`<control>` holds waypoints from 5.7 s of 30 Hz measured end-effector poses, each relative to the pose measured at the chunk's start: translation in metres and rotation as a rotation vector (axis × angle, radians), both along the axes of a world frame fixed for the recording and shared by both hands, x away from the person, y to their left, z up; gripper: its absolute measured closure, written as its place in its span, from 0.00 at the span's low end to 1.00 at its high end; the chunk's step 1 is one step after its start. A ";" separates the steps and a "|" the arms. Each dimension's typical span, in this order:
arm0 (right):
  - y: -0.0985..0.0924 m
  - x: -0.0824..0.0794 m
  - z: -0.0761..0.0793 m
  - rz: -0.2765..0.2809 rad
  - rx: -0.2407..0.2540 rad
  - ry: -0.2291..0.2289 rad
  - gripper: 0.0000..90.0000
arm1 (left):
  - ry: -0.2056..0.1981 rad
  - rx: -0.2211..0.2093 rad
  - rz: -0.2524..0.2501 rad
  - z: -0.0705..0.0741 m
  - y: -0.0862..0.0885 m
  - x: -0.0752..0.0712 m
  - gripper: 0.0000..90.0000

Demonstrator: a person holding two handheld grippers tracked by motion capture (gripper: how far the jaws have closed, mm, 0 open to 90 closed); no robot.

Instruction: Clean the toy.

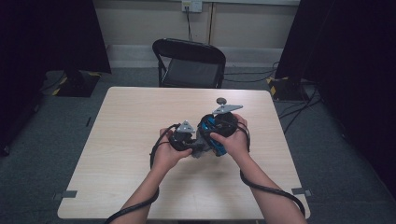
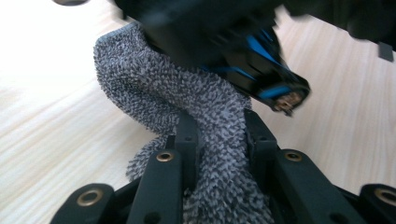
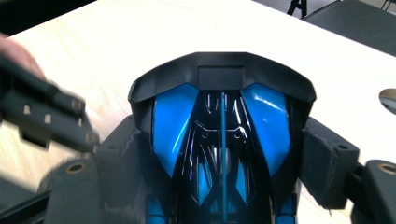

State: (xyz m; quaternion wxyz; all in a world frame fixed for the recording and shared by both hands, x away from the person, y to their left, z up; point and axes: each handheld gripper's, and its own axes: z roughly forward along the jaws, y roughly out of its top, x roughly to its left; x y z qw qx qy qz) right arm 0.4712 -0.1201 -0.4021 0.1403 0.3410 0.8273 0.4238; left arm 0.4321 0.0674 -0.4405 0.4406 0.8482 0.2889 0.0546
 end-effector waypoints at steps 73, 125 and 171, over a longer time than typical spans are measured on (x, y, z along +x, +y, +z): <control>-0.026 -0.028 -0.005 -0.003 0.018 0.014 0.28 | -0.079 0.014 0.057 0.026 0.013 0.002 0.80; -0.026 -0.008 0.024 -0.070 0.051 -0.007 0.28 | -0.014 0.027 -0.204 -0.019 -0.044 -0.045 0.80; -0.072 0.009 -0.064 -0.153 -0.121 0.140 0.28 | -0.068 0.062 0.132 -0.032 0.095 -0.013 0.79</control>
